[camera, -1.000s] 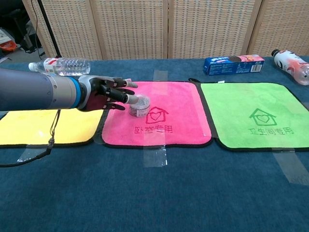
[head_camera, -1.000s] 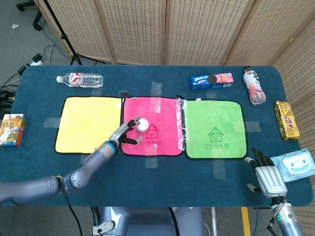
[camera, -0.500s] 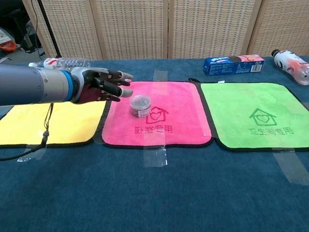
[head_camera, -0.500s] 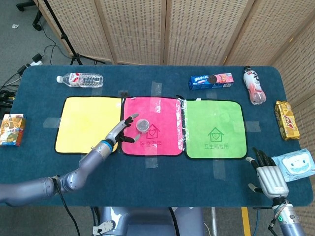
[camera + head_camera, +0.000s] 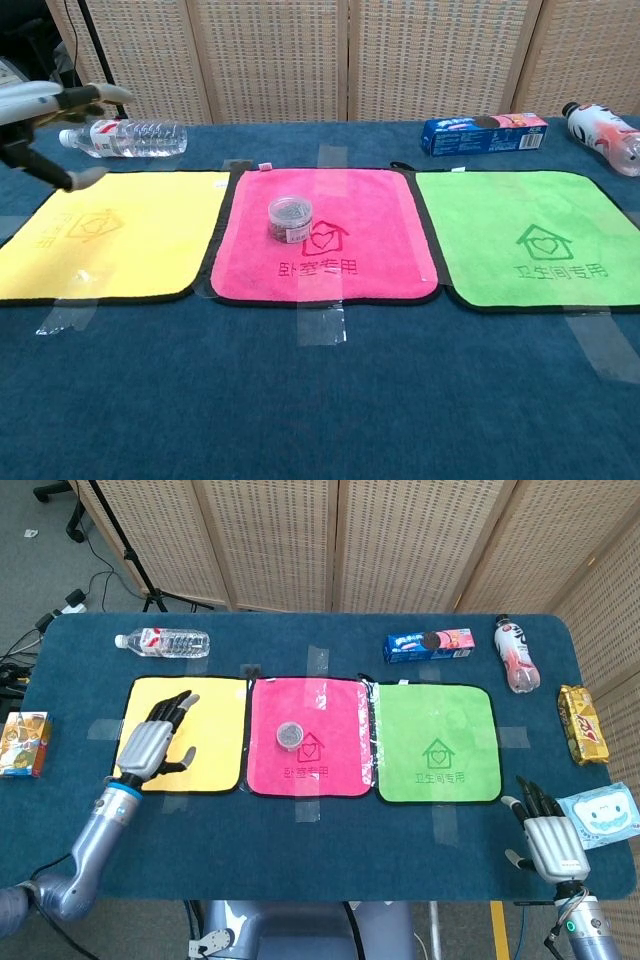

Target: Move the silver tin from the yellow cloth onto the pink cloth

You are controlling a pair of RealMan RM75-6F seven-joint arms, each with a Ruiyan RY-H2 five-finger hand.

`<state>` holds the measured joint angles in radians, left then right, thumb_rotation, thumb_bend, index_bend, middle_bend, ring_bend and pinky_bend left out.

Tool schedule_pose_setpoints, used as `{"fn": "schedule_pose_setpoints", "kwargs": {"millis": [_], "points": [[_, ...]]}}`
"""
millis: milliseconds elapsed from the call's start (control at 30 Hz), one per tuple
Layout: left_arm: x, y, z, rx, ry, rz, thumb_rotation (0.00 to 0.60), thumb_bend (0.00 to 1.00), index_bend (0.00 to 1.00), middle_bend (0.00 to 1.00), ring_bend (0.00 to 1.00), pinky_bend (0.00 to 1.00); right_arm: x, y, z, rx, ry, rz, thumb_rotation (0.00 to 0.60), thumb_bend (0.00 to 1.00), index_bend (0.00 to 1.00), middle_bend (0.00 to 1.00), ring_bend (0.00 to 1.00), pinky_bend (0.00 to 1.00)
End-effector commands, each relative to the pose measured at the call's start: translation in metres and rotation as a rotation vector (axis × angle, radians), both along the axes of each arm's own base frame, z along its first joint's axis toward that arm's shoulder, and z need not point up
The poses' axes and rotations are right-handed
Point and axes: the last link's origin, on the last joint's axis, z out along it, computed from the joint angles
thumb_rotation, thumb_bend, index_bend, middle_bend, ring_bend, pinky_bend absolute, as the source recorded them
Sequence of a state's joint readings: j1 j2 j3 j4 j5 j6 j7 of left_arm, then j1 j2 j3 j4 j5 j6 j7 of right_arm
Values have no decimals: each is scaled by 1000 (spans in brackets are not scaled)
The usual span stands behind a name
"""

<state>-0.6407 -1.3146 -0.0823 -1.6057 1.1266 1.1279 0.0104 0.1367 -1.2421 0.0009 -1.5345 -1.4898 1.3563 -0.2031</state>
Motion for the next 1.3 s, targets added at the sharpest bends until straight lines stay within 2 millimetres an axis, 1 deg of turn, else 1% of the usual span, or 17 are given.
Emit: {"fn": "schedule_pose_setpoints", "kwargs": {"millis": [33, 100, 133, 233, 367, 433, 533, 633, 767, 1033, 1300], "points": [[-32, -23, 20, 94, 176, -40, 600, 441, 0, 0, 0, 46, 1, 0, 0, -12, -2, 6, 600, 174, 208, 0, 0, 168], [-44, -36, 24, 133, 223, -51, 600, 442, 0, 0, 0, 46, 2, 0, 1, -22, -4, 11, 600, 178, 208, 0, 0, 168], [-52, -46, 26, 148, 235, -48, 600, 442, 0, 0, 0, 46, 2, 0, 2, -27, -5, 14, 600, 174, 208, 0, 0, 168], [-65, -66, 29, 181, 268, -56, 600, 441, 0, 0, 0, 46, 3, 1, 4, -41, -13, 17, 600, 174, 208, 0, 0, 168], [-75, -88, 32, 231, 310, -74, 600, 442, 0, 0, 0, 46, 4, 1, 8, -59, -23, 26, 600, 165, 208, 0, 0, 168], [-77, -100, 32, 243, 288, -63, 600, 442, 0, 0, 0, 46, 5, 1, 10, -75, -32, 37, 600, 158, 208, 0, 0, 168], [-82, -113, 34, 254, 271, -51, 600, 441, 0, 0, 0, 46, 7, 2, 12, -101, -40, 57, 600, 158, 208, 0, 0, 168], [-88, -120, 37, 257, 296, -48, 600, 442, 0, 0, 0, 46, 7, 2, 14, -124, -45, 71, 600, 156, 208, 0, 0, 168], [-92, -127, 39, 249, 282, -32, 600, 441, 0, 0, 0, 46, 9, 2, 15, -154, -59, 94, 600, 159, 208, 0, 0, 168], [-95, -126, 37, 243, 299, -38, 600, 441, 0, 0, 0, 46, 13, 6, 22, -194, -87, 132, 600, 156, 209, 0, 0, 168], [-99, -125, 42, 265, 299, -25, 600, 441, 0, 0, 0, 46, 17, 7, 34, -242, -110, 154, 600, 156, 208, 0, 0, 168]]}}
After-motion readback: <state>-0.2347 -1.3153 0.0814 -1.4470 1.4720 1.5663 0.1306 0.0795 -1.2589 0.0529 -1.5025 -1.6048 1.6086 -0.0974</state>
